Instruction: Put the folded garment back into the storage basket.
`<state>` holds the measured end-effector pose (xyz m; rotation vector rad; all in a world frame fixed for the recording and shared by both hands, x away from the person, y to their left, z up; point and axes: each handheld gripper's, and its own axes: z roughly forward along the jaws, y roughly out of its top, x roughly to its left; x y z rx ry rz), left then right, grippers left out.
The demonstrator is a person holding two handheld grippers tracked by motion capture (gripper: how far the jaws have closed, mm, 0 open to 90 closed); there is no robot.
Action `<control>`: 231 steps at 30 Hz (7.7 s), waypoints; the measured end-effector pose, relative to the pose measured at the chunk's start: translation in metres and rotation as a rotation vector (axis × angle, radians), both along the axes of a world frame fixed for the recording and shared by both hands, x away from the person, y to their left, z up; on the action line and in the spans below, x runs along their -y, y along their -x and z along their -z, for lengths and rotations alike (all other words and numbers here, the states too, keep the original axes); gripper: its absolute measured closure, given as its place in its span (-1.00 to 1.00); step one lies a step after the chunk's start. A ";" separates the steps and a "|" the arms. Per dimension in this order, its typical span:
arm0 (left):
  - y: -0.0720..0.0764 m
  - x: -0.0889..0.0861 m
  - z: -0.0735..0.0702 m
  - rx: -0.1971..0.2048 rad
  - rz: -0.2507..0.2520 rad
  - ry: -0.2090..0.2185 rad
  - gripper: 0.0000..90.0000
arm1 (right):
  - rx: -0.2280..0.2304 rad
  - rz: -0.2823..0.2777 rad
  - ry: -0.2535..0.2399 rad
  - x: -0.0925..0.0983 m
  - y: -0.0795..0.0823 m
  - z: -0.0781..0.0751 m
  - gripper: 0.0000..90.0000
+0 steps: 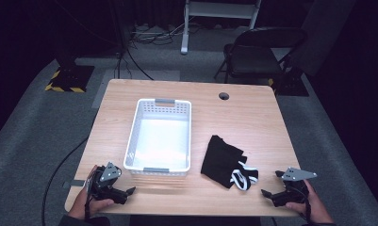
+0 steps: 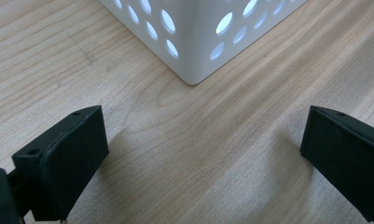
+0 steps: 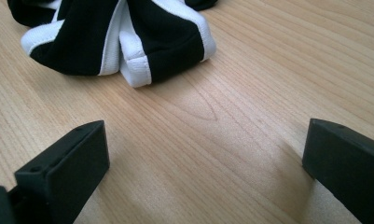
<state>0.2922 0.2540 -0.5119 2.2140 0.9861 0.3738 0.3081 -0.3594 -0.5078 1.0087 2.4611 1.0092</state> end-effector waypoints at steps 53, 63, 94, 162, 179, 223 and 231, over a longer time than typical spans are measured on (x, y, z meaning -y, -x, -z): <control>0.000 0.000 0.000 0.000 0.000 -0.001 -0.99 | 0.019 0.010 0.097 -0.036 0.002 -0.032 -0.95; 0.000 0.000 0.000 0.001 0.000 -0.001 -0.99 | 0.021 0.000 0.098 -0.046 -0.001 -0.037 -0.95; 0.000 0.000 0.000 0.001 0.000 -0.001 -0.99 | 0.053 -0.073 0.115 -0.082 -0.013 -0.048 -0.94; 0.000 0.000 0.000 0.001 0.000 -0.001 -0.99 | -0.018 -0.172 0.158 -0.149 -0.064 -0.026 -0.89; 0.000 0.000 0.000 0.001 0.000 -0.001 -0.99 | -0.104 -0.229 0.066 -0.138 -0.081 -0.017 -0.62; 0.000 0.000 0.000 0.001 0.000 -0.001 -0.99 | 0.003 -0.200 0.016 -0.127 -0.058 -0.045 0.35; 0.000 0.000 0.000 0.001 0.000 -0.001 -0.99 | 0.015 -0.174 0.007 -0.124 -0.057 -0.052 0.35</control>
